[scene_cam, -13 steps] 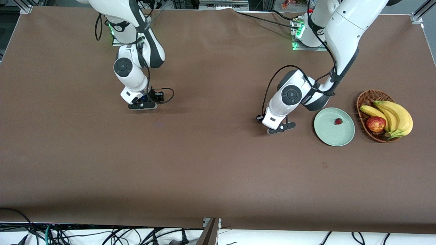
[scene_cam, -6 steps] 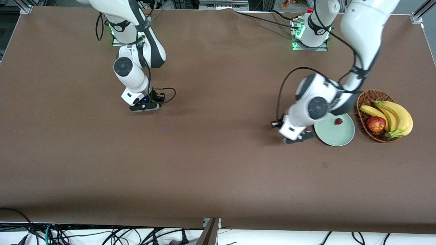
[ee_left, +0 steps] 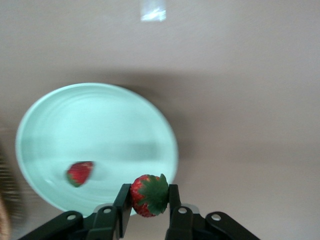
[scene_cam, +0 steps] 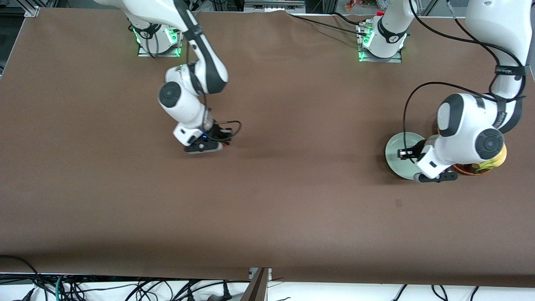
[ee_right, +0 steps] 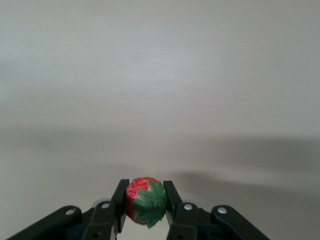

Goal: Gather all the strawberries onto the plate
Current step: 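Place the strawberry on the plate while the right gripper carries the third, then release the third strawberry mid-table while the left gripper reaches toward it, then grasp the third strawberry with the left gripper while the right gripper withdraws, then lower the strawberry onto the green plate and open the left gripper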

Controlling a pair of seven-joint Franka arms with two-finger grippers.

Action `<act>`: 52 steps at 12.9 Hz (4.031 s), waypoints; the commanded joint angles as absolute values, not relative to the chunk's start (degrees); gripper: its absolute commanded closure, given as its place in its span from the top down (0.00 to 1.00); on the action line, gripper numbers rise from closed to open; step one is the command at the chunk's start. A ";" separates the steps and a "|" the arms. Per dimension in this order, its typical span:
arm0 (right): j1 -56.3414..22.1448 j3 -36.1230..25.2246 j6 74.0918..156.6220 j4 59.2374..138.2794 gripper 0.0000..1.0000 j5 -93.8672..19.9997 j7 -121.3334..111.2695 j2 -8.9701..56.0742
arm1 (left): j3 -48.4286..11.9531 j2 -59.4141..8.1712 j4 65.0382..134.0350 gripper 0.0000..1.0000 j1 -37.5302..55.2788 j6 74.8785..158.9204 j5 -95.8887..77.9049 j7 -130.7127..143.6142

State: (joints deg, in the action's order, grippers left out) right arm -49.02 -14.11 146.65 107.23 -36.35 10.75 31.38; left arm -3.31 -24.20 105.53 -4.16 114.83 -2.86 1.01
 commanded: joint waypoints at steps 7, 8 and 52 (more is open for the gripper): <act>-61.51 -9.84 164.49 67.34 0.62 -38.94 56.36 61.77 | 0.70 -26.45 113.20 0.33 -3.34 127.08 -4.13 -8.53; -62.83 -9.84 168.27 66.45 0.68 -38.94 61.99 62.57 | 0.70 -26.98 113.12 0.53 -3.34 127.26 -3.70 -8.53; -6.94 -0.70 87.97 96.07 0.99 -0.88 -2.46 -2.11 | -11.19 -30.60 90.88 0.10 0.53 113.42 0.72 17.01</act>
